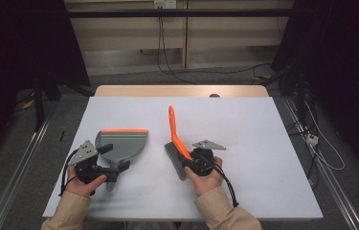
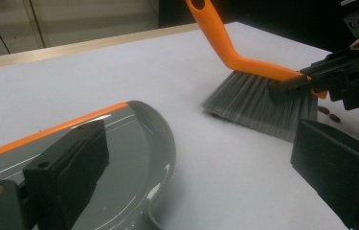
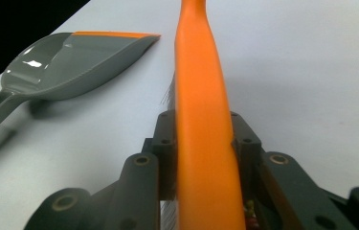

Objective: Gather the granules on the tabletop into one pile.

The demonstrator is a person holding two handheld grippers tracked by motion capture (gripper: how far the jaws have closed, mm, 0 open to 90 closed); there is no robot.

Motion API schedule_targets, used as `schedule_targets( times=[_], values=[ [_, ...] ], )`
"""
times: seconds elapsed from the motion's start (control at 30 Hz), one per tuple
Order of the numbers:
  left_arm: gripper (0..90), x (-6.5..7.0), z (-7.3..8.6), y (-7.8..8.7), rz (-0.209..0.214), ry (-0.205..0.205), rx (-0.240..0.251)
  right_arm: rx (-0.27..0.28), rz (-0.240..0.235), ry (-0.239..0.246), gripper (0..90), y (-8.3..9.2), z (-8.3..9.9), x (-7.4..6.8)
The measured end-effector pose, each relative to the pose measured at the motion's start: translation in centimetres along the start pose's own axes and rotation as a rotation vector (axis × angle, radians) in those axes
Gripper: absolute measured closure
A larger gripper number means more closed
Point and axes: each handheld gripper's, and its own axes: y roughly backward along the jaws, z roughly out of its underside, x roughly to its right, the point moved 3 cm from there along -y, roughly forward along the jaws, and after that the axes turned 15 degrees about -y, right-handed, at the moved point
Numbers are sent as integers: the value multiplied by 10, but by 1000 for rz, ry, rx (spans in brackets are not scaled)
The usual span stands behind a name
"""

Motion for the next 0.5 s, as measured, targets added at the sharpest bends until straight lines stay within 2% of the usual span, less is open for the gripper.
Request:
schedule_targets(
  times=[0.33, 0.4, 0.5],
  values=[
    [55, 1, 0, -1, 3, -4, -4, 14, 21, -11, 708, 12, -2, 11],
    [55, 1, 0, -1, 3, -4, -6, 17, -1, -28, 710, 11, -3, 11],
    [55, 1, 0, -2, 6, -3, -4, 32, -12, -13, 712, 11, -7, 6]
  ],
)
